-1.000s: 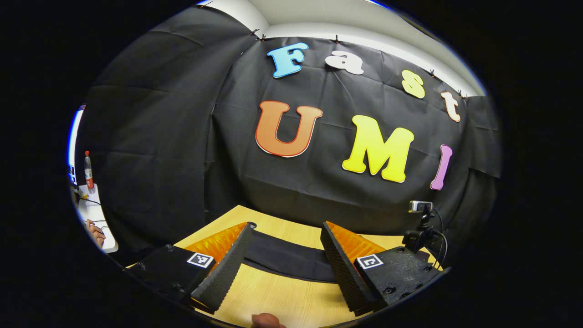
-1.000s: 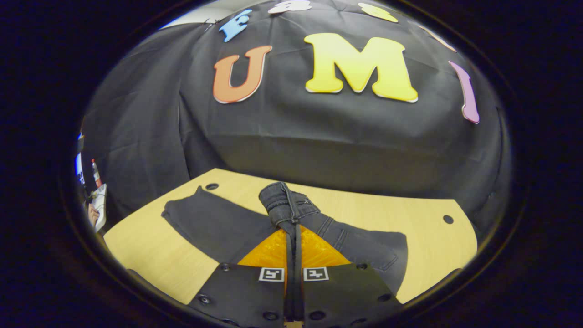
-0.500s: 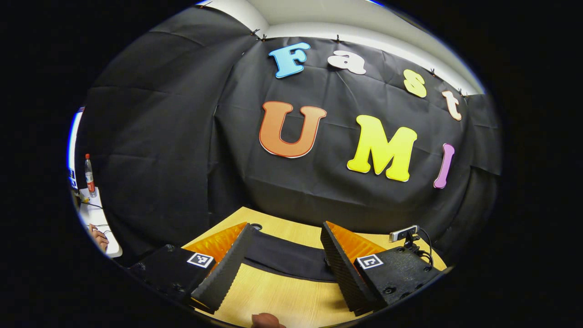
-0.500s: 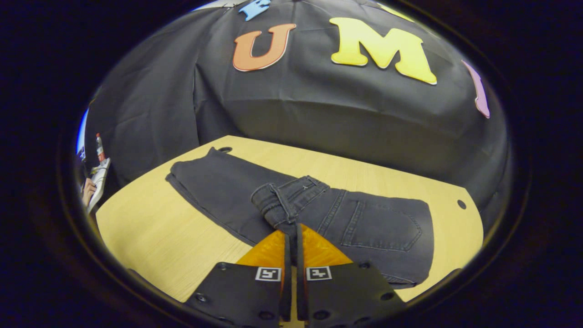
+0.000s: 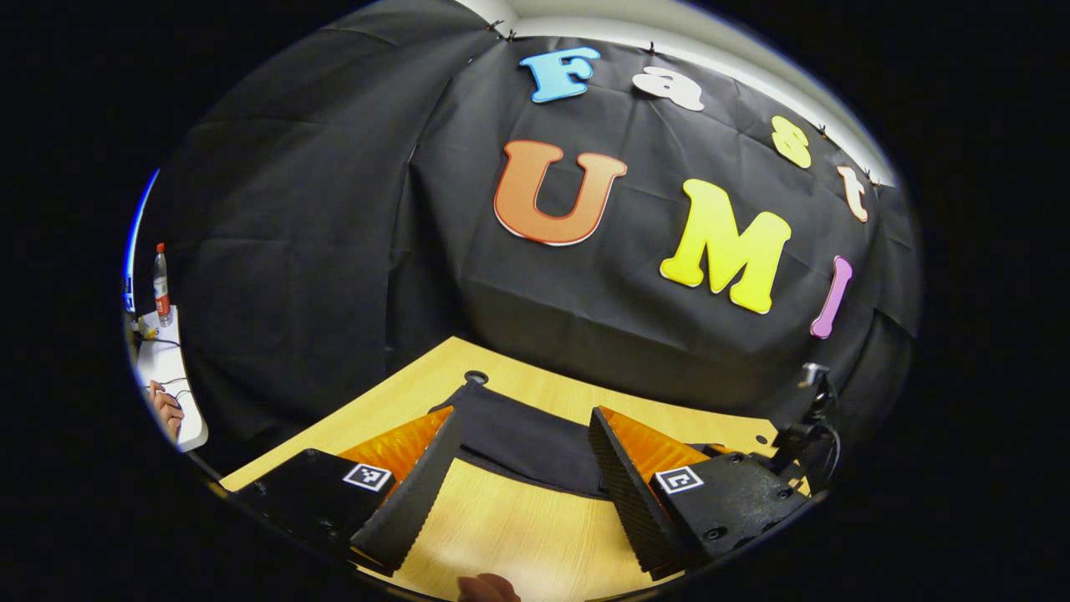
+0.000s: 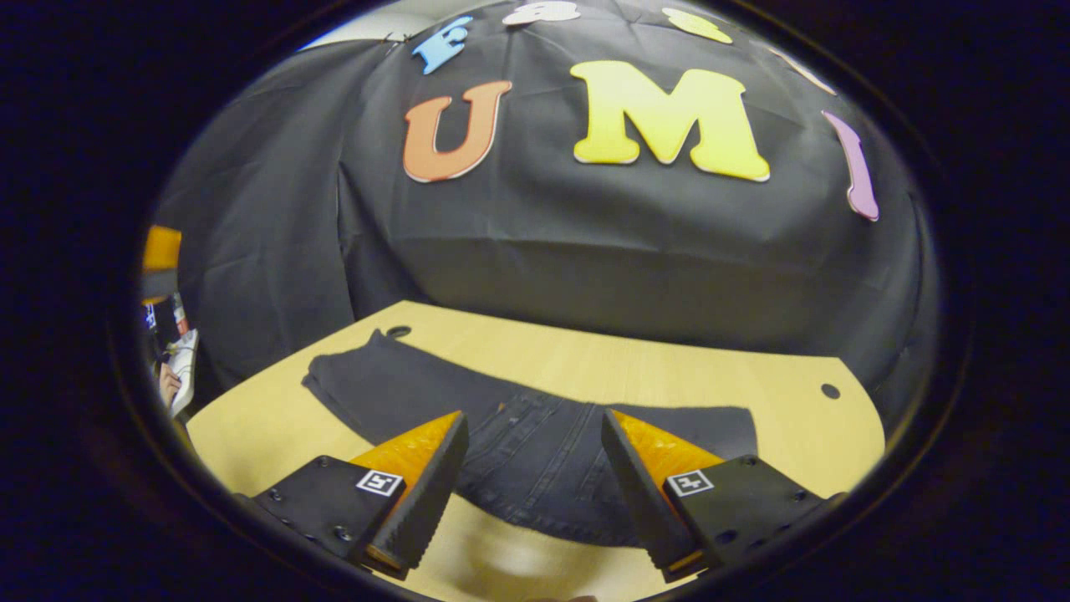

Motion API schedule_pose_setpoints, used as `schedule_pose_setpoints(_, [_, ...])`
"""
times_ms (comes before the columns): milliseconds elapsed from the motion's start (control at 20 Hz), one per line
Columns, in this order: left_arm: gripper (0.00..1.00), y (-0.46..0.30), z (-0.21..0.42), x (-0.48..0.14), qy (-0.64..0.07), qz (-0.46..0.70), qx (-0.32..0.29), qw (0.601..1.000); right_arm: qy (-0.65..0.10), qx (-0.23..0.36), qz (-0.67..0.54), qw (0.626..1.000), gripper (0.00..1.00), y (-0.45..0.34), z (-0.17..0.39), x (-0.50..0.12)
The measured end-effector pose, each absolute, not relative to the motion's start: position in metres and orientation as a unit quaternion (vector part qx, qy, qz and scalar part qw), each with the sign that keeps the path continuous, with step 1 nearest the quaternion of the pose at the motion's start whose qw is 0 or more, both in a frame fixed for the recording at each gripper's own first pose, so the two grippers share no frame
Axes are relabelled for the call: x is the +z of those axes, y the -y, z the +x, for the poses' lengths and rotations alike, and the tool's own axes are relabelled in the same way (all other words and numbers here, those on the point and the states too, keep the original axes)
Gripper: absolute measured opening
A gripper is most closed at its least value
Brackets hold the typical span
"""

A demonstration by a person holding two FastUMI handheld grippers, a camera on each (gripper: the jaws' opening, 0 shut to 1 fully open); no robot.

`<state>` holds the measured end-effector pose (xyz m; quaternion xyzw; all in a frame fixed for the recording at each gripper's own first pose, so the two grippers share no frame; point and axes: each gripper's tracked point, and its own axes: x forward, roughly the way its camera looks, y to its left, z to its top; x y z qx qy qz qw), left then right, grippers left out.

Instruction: Grasp the waist and the cuffs of the jeans and fold them to make the two legs overlap; first hold the waist and fold one-third of the jeans toward the cuffs, then hold the cuffs and fold the remaining one-third in the same direction to finish folding.

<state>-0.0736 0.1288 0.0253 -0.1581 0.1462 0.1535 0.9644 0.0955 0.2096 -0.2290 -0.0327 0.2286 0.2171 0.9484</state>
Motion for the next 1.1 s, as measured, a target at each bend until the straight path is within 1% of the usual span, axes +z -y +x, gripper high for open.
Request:
schedule_pose_setpoints(250, [0.99, -0.14, -0.062, -0.013, -0.176, -0.201, 0.149, 0.952, -0.154, 0.208, -0.017, 0.966, 0.99, -0.196, 0.118, -0.153])
schedule_pose_setpoints(500, [0.99, -0.164, -0.047, -0.067, -0.202, -0.327, 0.149, 0.911, -0.094, 0.192, -0.029, 0.976, 0.98, -0.163, 0.133, -0.088])
schedule_pose_setpoints(650, [0.99, -0.184, -0.037, -0.104, -0.214, -0.407, 0.168, 0.872, -0.079, 0.171, -0.032, 0.982, 0.99, -0.135, 0.142, -0.062])
schedule_pose_setpoints(800, [0.99, -0.2, -0.018, -0.128, -0.214, -0.479, 0.185, 0.831, -0.059, 0.15, -0.046, 0.986, 0.98, -0.108, 0.149, -0.042])
schedule_pose_setpoints(1100, [0.99, -0.22, -0.009, -0.168, -0.216, -0.602, 0.225, 0.736, -0.044, 0.114, -0.065, 0.99, 0.98, -0.063, 0.159, -0.021])
